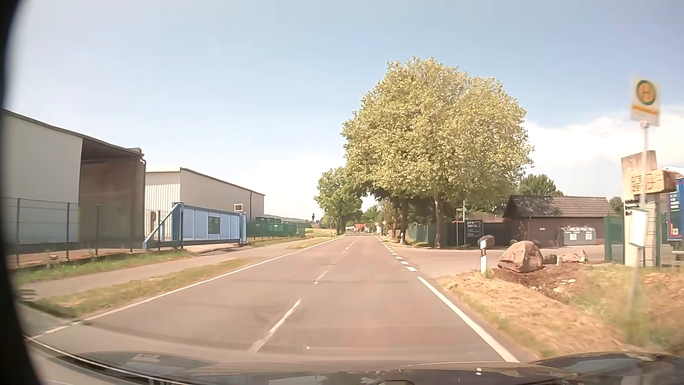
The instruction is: Follow the waypoints while adhering to traffic rules and regulations
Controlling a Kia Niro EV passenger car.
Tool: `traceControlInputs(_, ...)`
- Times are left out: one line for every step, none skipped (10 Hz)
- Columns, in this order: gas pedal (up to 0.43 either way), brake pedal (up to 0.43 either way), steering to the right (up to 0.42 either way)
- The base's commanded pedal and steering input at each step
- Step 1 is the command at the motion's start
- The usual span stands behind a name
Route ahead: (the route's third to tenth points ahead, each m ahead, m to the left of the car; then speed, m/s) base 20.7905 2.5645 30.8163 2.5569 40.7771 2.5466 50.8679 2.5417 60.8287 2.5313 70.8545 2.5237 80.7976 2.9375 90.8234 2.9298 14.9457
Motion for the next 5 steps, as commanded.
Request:
traceControlInputs(0.421, 0.0, 0.005)
traceControlInputs(0.421, 0.0, 0.005)
traceControlInputs(0.421, 0.0, 0.004)
traceControlInputs(0.421, 0.0, 0.003)
traceControlInputs(0.421, 0.0, 0.002)
